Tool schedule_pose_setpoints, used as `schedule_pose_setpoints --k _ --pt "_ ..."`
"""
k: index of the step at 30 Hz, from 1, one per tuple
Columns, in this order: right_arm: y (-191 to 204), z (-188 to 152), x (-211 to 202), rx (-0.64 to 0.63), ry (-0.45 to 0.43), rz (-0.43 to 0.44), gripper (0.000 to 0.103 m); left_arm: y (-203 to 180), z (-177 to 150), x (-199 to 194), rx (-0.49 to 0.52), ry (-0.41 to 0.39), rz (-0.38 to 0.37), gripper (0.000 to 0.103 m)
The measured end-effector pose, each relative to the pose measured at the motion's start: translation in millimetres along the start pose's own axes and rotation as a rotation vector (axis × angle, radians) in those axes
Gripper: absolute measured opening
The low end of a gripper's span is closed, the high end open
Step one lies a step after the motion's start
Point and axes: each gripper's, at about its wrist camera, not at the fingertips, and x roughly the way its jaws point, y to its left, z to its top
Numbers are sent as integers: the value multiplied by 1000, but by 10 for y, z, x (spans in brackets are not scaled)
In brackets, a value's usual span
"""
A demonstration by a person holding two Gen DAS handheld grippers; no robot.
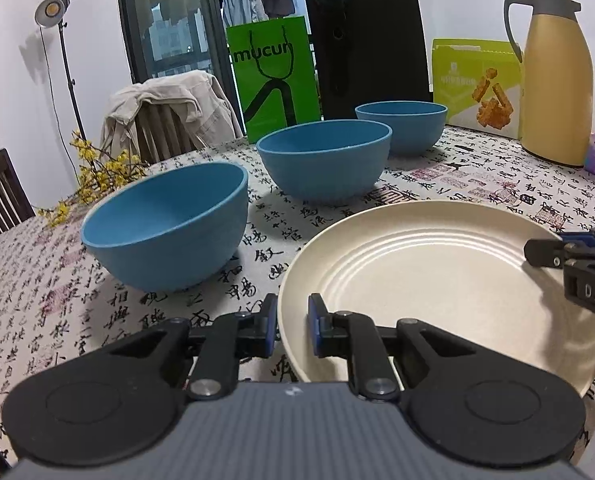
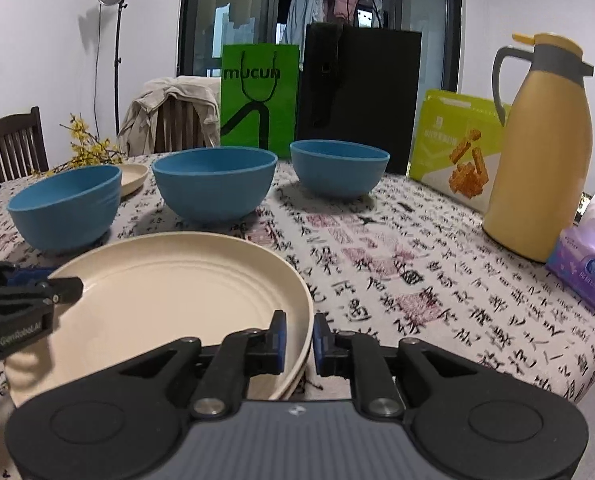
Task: Organize plates and bowls
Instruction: 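Open both tools to release the cream plate rim, then pull both open tools back and swing toward the last cream plate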
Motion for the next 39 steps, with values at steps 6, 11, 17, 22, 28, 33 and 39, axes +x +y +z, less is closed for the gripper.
schedule_pose_setpoints --k 6,11,17,22,28,33,39 --pt "7 -11 4 -8 -5 -1 14 -9 0 1 3 -1 2 16" --pt "6 -3 4 -6 -2 0 14 -8 0 0 5 2 -2 16" --pt "-99 42 14 63 22 58 19 54 26 -10 -25 10 -30 16" --pt "-169 86 -51 95 -11 103 24 113 61 -104 -38 -37 -15 40" --pt "-121 170 -169 66 -80 184 58 229 118 -200 -74 -78 -5 64" --pt "-7 246 -232 10 -123 236 90 344 124 -309 -121 -138 20 103" --pt "73 351 -197 5 -126 273 103 477 133 -387 -153 -168 44 103"
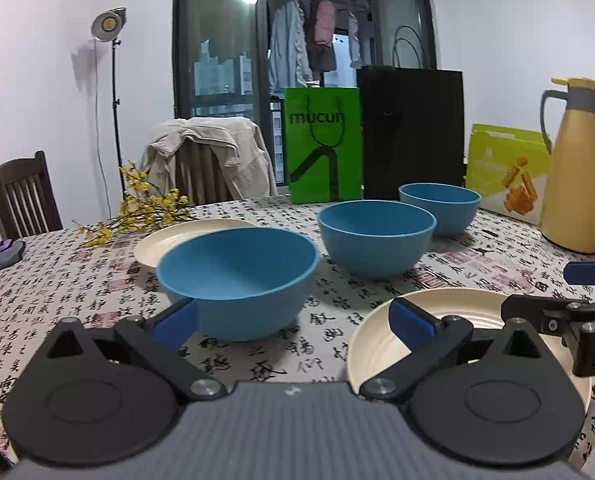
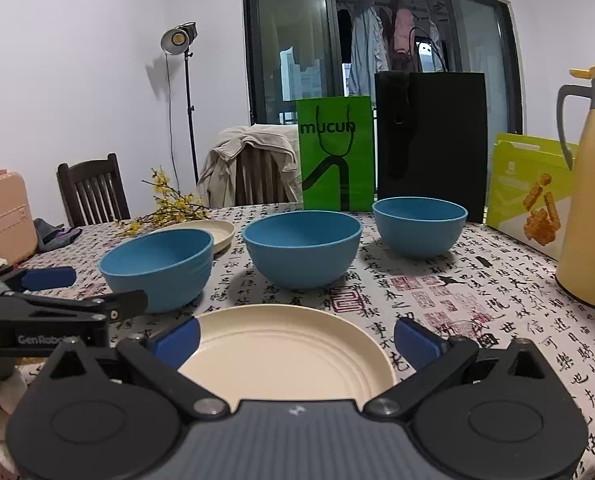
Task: Organize plates and bowls
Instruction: 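Pull both open tools back and swing toward the last cream plate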
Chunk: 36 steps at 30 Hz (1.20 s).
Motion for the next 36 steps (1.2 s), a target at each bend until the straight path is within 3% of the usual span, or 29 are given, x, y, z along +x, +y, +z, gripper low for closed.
schedule_pose_setpoints --k 19,36 --pt "100 285 194 43 4 49 103 550 281 -118 -99 -23 32 103" --pt "227 718 252 50 9 111 103 1038 724 -138 -158 24 11 103"
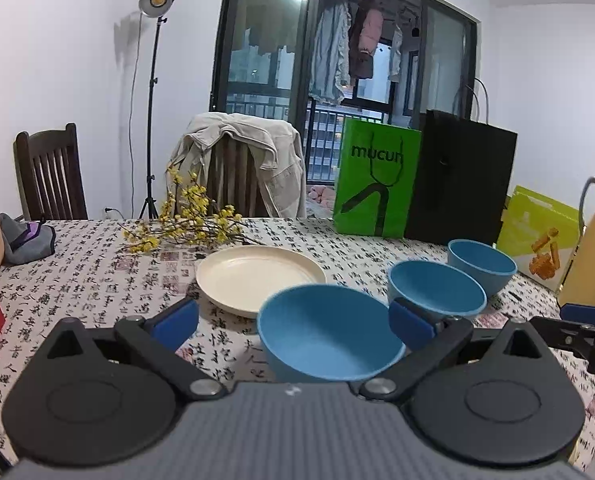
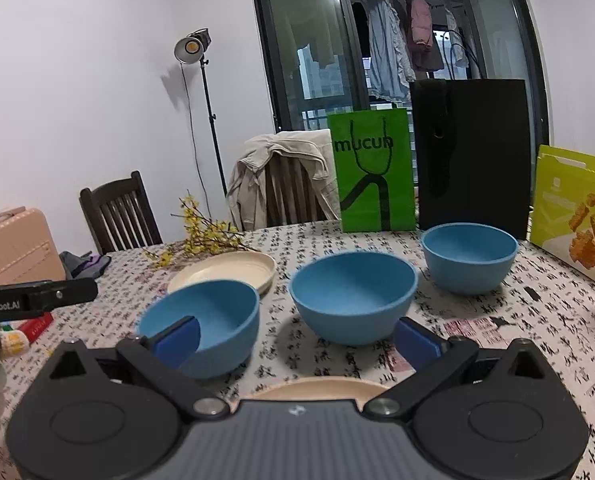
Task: Organize plates and bowls
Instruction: 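Pull both open tools back and swing toward the last cream plate, then lower both open tools onto the rim of the cream plate by the flowers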
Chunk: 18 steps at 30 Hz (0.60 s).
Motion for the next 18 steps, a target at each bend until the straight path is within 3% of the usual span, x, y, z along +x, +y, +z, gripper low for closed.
schedule_pose_setpoints --k 11,18 --pt "208 467 206 -3 4 42 103 304 472 139 -81 -3 46 103" --pt "322 769 388 10 8 63 103 572 777 295 -195 17 84 103"
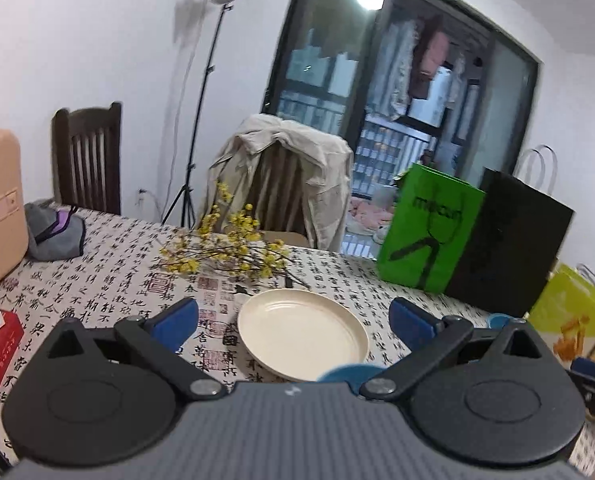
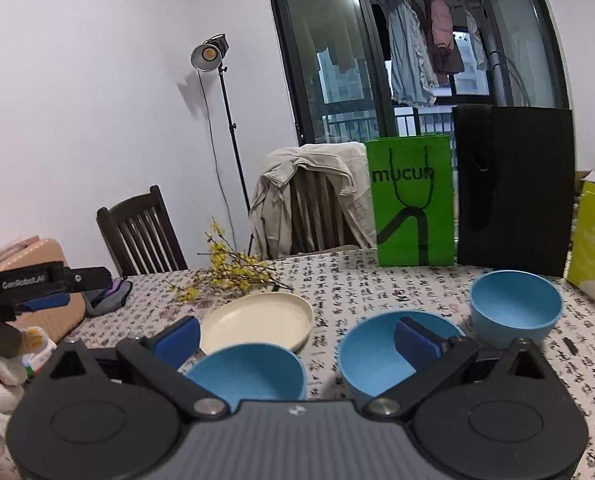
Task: Organize plates and bowls
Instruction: 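Lower both open tools onto the rim of the cream plate by the flowers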
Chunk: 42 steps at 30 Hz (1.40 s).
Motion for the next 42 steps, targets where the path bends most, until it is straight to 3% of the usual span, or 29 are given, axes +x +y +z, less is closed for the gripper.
schedule_pose_setpoints --k 18,24,31,39,42 --pt "91 433 718 43 63 -8 103 240 484 691 -159 46 61 103" --pt "85 475 1007 43 82 -42 103 393 418 1029 -242 84 113 103" --pt "76 470 1352 46 121 -78 103 585 228 1387 -223 132 154 103" --pt "90 437 1788 43 159 -90 103 721 164 1677 -250 192 108 103" --pt "105 435 1940 29 182 -115 103 738 123 1757 -256 205 127 103"
